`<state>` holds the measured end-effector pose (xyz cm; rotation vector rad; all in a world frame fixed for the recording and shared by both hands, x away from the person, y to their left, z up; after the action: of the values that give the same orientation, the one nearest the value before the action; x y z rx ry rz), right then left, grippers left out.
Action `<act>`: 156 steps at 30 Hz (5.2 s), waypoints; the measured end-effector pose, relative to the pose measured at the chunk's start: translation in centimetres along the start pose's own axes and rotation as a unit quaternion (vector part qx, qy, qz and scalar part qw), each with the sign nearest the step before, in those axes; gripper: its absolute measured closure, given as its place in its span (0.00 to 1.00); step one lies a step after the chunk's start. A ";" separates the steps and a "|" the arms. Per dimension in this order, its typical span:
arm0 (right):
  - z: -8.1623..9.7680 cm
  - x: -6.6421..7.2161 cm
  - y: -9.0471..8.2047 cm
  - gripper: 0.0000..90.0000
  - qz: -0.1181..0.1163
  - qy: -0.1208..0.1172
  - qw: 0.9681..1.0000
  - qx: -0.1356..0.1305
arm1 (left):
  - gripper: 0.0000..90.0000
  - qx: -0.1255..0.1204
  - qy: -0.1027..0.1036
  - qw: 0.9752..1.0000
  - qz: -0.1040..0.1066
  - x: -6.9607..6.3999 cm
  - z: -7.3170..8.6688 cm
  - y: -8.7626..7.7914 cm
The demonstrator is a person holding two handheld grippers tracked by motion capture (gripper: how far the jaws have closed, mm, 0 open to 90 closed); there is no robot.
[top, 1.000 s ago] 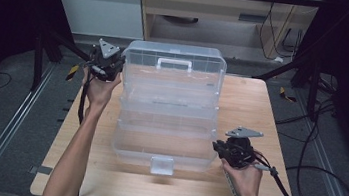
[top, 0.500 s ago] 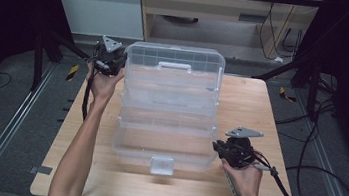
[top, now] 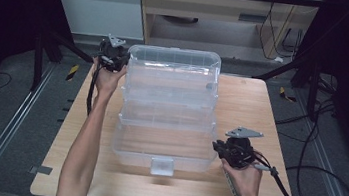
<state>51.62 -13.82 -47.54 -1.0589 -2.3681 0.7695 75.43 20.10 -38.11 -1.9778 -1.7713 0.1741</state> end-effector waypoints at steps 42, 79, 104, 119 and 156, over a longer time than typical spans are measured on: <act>0.1 0.4 -0.2 0.89 -0.003 0.000 1.000 -0.001 | 0.81 -0.025 0.030 0.998 0.058 -1.4 -0.2 -9.0; 0.1 0.4 -0.2 0.89 -0.003 0.000 1.000 -0.001 | 0.62 0.018 0.045 0.994 0.095 -3.3 12.5 -18.9; -0.8 -0.4 -2.7 0.80 -0.003 0.013 1.000 -0.027 | 0.58 0.076 0.075 0.990 0.088 -4.4 16.6 -17.9; -0.8 -1.9 -4.9 0.63 0.015 0.017 0.999 -0.023 | 0.61 0.109 0.094 0.986 0.087 -5.5 17.9 -17.2; 0.3 -2.4 -6.7 0.49 0.018 0.013 0.999 0.037 | 0.72 0.122 0.096 0.984 0.090 -5.8 18.4 -16.1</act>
<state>49.37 -19.49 -43.92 -1.0775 -2.2865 0.8439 52.63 20.15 -48.67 -1.9039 -1.3808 0.2394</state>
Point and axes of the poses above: each handheld gripper's, and its own axes: y roughly forward along the jaws, z roughly out of its underside, x roughly to its left, the point moved 10 cm from there along y, roughly forward along the jaws, and after that the axes turned 9 degrees about -z, right-handed, at the moved point
